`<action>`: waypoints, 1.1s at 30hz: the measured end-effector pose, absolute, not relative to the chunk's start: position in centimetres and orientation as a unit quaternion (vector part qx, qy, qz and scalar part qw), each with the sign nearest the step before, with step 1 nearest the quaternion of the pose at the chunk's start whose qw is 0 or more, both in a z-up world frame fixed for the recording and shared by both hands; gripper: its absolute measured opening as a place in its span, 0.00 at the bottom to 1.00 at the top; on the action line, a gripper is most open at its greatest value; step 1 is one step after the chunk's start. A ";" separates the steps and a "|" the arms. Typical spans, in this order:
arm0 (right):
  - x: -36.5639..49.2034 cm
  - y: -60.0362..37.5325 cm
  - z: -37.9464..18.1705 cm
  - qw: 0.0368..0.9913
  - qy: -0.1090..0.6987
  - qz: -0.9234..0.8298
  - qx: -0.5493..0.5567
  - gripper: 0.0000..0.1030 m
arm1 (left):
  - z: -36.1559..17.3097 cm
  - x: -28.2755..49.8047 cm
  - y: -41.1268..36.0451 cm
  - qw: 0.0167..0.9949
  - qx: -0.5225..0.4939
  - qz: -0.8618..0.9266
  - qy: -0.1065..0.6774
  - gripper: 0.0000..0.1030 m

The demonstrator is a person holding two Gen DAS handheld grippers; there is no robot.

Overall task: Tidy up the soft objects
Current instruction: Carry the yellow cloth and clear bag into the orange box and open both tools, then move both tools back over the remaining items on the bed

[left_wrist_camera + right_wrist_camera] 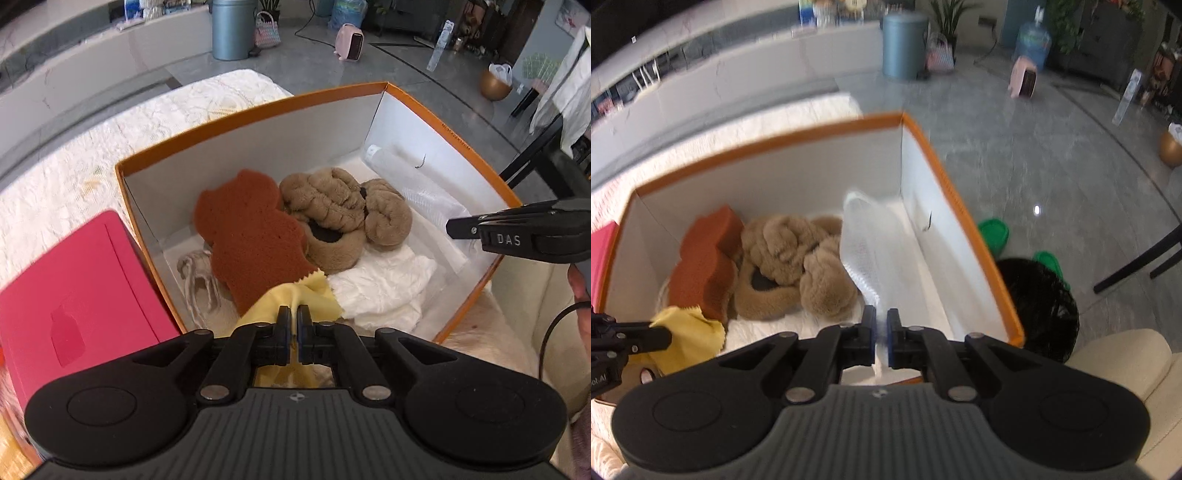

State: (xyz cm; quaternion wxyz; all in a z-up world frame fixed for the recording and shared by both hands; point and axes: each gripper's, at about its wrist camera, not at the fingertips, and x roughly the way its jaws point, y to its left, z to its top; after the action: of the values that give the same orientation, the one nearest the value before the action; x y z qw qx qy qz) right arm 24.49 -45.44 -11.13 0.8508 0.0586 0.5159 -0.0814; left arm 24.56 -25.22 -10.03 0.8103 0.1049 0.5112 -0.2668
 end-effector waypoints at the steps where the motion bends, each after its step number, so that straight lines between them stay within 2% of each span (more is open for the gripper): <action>1: 24.8 -45.4 -11.4 0.845 0.526 -0.082 0.055 0.06 | -10.0 24.6 -25.3 0.810 0.108 -0.267 0.511 0.04; 2: 25.1 -45.1 -11.4 0.842 0.531 -0.083 0.041 0.07 | -9.9 24.8 -25.5 0.809 0.111 -0.266 0.513 0.10; 3: 25.4 -44.8 -11.4 0.840 0.536 -0.078 0.031 0.13 | -9.9 25.1 -25.9 0.808 0.115 -0.267 0.512 0.13; 5: 25.9 -44.4 -11.8 0.830 0.554 -0.068 0.019 0.15 | -9.9 25.0 -26.0 0.808 0.120 -0.270 0.510 0.27; 10: 25.8 -43.1 -11.5 0.826 0.559 -0.066 -0.025 0.25 | -9.6 24.6 -26.1 0.811 0.118 -0.279 0.500 0.48; 12: 25.6 -42.9 -10.9 0.830 0.553 -0.064 -0.028 0.36 | -9.2 24.3 -26.0 0.816 0.116 -0.281 0.491 0.54; 13: 25.5 -42.8 -10.6 0.832 0.550 -0.065 -0.031 0.37 | -8.9 24.1 -25.9 0.819 0.115 -0.281 0.487 0.58; 17: 24.8 -42.5 -9.2 0.839 0.539 -0.068 -0.037 0.41 | -7.4 23.4 -25.1 0.829 0.098 -0.286 0.470 0.60; 21: 23.8 -41.7 -7.4 0.852 0.517 -0.069 -0.040 0.51 | -5.6 22.4 -23.7 0.843 0.077 -0.292 0.446 0.61; 27: 20.7 -40.0 -4.2 0.885 0.461 -0.065 -0.018 0.52 | -2.6 19.9 -20.0 0.867 0.028 -0.300 0.397 0.60; 33: 16.1 -36.4 -1.5 0.927 0.373 -0.044 0.017 0.52 | -0.4 16.4 -15.7 0.910 0.008 -0.263 0.321 0.60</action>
State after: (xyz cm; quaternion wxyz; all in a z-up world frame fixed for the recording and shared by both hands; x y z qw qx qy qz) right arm 16.12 -36.41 -1.45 0.9268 0.0171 0.3726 -0.0437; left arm 16.35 -15.65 -0.43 0.9097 0.0075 0.3214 -0.2631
